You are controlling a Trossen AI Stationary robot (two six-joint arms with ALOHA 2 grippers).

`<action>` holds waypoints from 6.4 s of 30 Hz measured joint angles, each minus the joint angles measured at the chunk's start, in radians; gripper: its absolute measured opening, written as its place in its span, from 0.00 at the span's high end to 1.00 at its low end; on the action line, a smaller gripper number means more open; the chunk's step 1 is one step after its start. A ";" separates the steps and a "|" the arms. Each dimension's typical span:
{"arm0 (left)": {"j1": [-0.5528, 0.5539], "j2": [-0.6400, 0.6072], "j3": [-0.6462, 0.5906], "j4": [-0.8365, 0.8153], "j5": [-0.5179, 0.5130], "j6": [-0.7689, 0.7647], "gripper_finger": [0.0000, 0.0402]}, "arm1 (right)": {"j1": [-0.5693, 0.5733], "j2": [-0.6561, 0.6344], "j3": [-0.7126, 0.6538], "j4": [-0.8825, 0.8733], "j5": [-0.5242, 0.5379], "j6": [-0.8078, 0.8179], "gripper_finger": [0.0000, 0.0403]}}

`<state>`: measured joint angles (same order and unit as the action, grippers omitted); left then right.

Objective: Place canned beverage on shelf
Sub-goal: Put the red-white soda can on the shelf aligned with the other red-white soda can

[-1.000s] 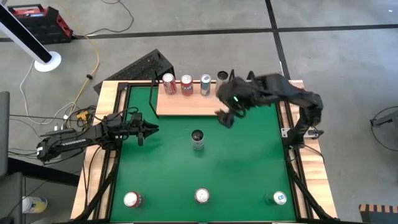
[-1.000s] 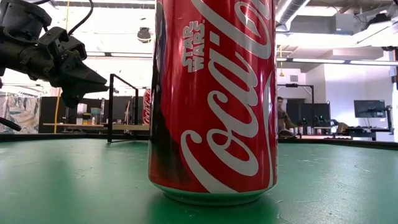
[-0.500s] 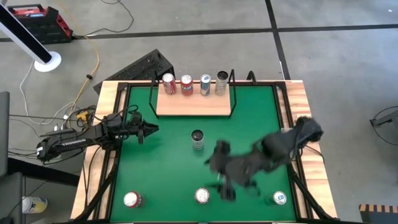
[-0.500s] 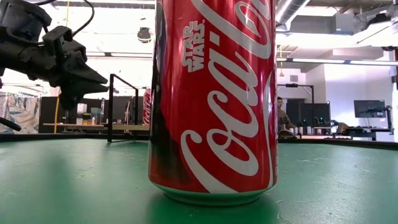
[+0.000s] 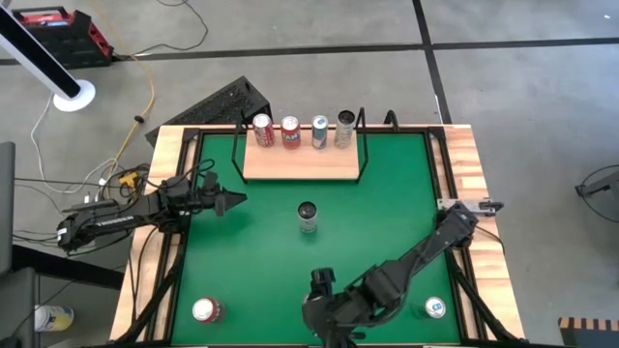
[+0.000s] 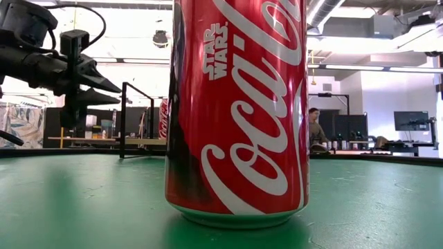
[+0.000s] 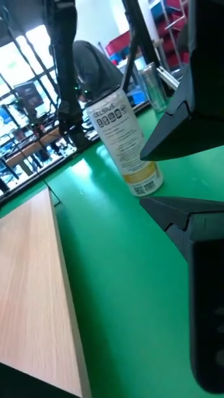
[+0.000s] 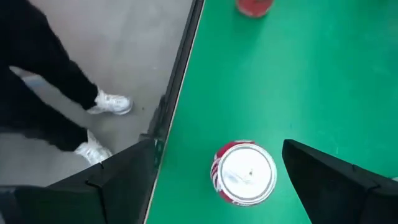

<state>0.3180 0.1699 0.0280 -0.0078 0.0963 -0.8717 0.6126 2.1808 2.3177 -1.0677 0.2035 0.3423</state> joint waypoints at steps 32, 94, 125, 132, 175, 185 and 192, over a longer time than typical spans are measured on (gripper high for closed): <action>0.000 0.000 0.001 -0.004 0.002 0.104 0.78 | -0.066 0.128 0.002 -0.150 -0.077 -0.080 0.07; 0.000 0.000 0.001 -0.021 -0.109 0.204 0.78 | -0.816 -0.166 0.028 -0.344 0.084 -0.597 0.22; 0.000 0.000 0.001 -0.021 -0.105 0.212 0.78 | -0.924 0.067 0.027 -0.155 -0.049 -0.526 0.22; 0.000 0.000 0.001 -0.021 -0.101 0.196 0.78 | -0.937 0.067 0.027 -0.145 -0.071 -0.520 0.22; -0.001 0.000 0.001 -0.021 -0.105 0.194 0.78 | -0.949 -0.042 0.030 -0.113 -0.123 -0.500 0.11; -0.001 0.000 0.001 -0.020 -0.119 0.232 0.78 | -0.924 -0.312 -0.284 -0.041 -0.104 -0.365 0.28; -0.001 0.000 0.001 -0.021 -0.112 0.233 0.78 | -0.886 -0.524 -0.796 0.415 -0.029 -0.123 0.41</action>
<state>0.3172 0.1701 0.0288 -0.0284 -0.0161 -0.6389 -0.2731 1.6568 1.5219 -0.6524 0.1745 0.2192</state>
